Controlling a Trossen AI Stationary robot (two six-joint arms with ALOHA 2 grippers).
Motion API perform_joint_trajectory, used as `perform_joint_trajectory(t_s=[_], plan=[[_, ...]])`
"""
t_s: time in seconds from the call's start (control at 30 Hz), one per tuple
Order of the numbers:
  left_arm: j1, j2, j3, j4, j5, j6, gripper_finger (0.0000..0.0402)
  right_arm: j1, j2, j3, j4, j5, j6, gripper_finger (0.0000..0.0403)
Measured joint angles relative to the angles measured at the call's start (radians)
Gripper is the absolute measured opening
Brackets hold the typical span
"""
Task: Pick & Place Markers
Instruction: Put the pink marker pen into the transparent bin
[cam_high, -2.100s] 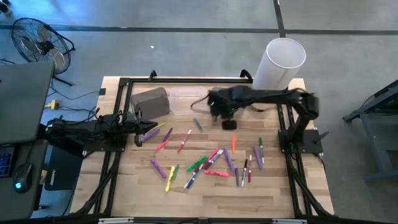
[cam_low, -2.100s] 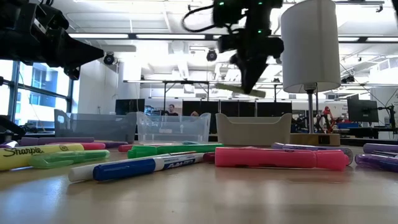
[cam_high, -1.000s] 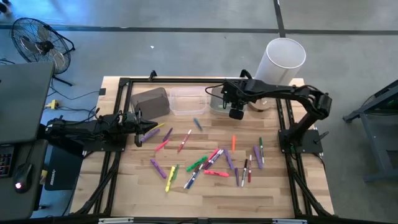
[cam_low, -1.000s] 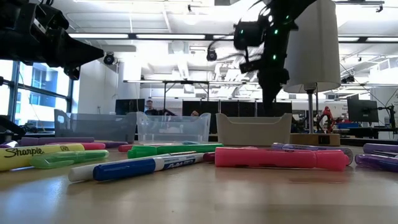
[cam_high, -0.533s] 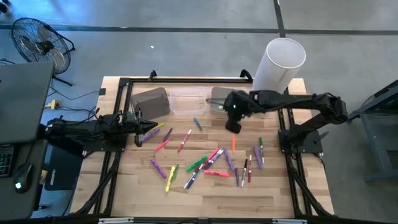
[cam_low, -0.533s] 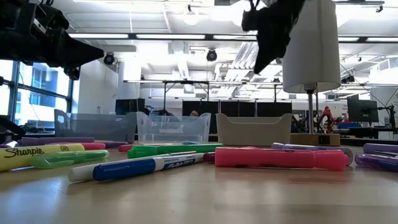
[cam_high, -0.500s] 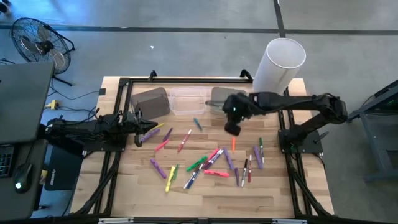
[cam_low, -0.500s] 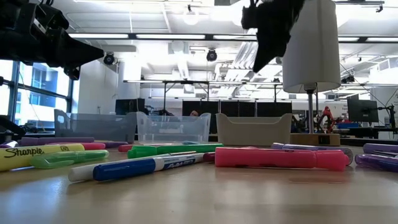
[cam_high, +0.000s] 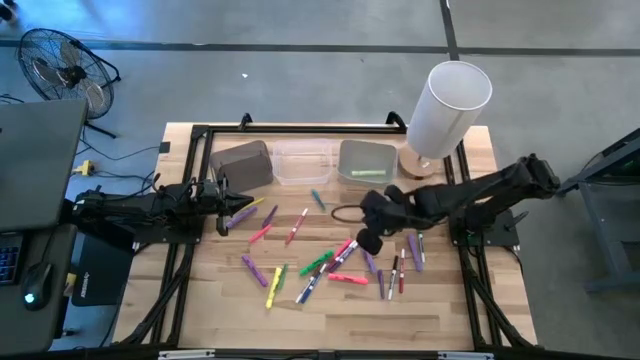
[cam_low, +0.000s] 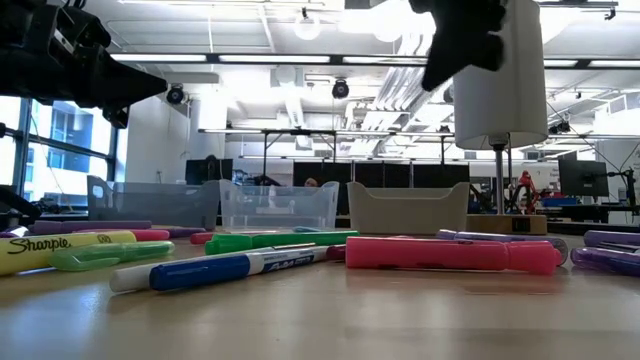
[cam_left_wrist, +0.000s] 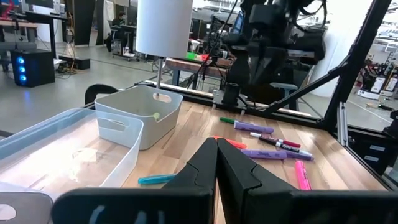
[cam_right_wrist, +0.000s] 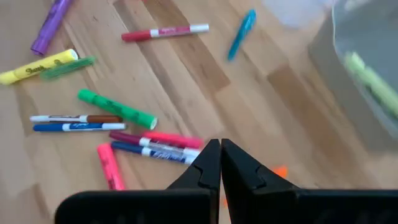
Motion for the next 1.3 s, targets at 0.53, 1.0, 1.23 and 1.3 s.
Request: perform_joint_trajectory(t_s=[0.53,1.0,1.23,1.3], plan=[[0.0,0.0,0.0,0.001,0.025,-0.017,0.0001,0.136,0.225,0.0,-0.036,-0.022,0.311,0.0],[0.0,0.261,0.172,-0.059,0.008,-0.12,0.0,0.176,0.08,-0.32,0.205,0.023,0.288,0.0],[-0.001,0.656,0.367,-0.059,0.006,-0.196,0.0,0.158,-0.199,-0.544,0.303,0.049,0.287,0.0],[0.0,0.789,0.449,-0.08,-0.004,-0.25,0.0,0.144,-0.282,-0.586,0.302,0.047,0.283,0.0]])
